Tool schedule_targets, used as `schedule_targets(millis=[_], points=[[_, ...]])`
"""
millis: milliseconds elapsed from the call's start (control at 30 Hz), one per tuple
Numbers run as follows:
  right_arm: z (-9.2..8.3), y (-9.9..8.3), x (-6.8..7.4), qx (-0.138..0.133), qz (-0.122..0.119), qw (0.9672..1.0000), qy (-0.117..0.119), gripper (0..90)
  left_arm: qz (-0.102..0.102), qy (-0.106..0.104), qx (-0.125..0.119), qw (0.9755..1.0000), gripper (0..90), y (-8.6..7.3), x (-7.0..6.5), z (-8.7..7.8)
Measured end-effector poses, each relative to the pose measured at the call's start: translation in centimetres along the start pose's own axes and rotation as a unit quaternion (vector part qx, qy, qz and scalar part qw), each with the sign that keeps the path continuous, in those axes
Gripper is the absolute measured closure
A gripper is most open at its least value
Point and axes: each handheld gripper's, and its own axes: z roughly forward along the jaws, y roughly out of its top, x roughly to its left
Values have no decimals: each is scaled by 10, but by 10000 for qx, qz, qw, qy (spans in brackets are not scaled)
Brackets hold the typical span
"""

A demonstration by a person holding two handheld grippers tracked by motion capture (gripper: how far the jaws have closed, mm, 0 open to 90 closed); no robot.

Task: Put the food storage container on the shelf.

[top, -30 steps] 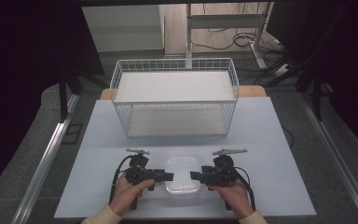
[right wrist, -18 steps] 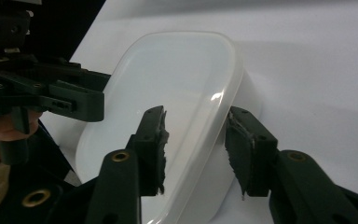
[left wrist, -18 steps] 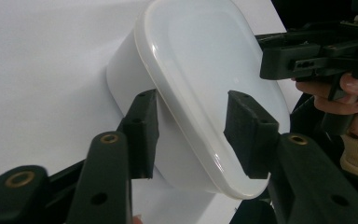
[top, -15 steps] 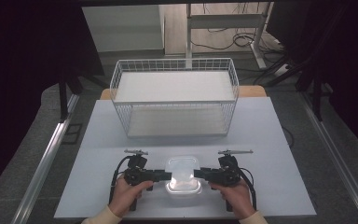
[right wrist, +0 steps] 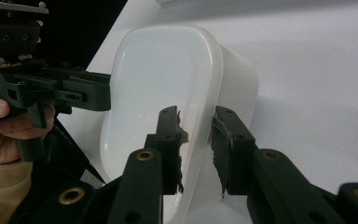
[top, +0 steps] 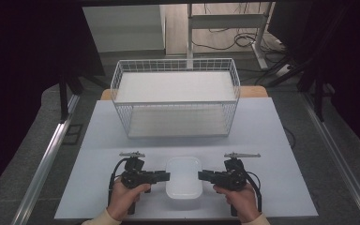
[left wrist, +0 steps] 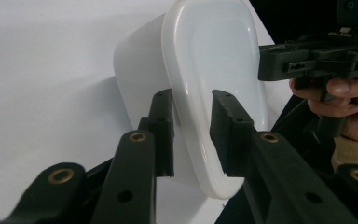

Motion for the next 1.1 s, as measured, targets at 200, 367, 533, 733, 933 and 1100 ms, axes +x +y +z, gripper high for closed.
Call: schedule_targets(millis=[200, 367, 533, 733, 933, 1100], points=[[-6, 1, 3, -80, -103, 9999, 30, 787, 127, 18, -182, 9998, 787, 0, -4, -6], [-6, 0, 6, -134, -171, 9998, -18, 788, 158, 29, -209, 9997, 793, -1, -4, -7], [-10, 2, 10, -205, -279, 9994, -3, 788, 275, 20, -292, 9992, 795, 1, -9, -12], [-16, 5, 18, -371, -554, 9978, -43, 787, 468, 38, -424, 9980, 797, 4, -17, -19], [-21, 9, 27, -494, -735, 9960, -83, 787, 629, 31, -530, 9966, 797, 9, -21, -24], [-25, 16, 32, -561, -913, 9942, -108, 788, 758, 69, -582, 9954, 797, 15, -25, -29]])
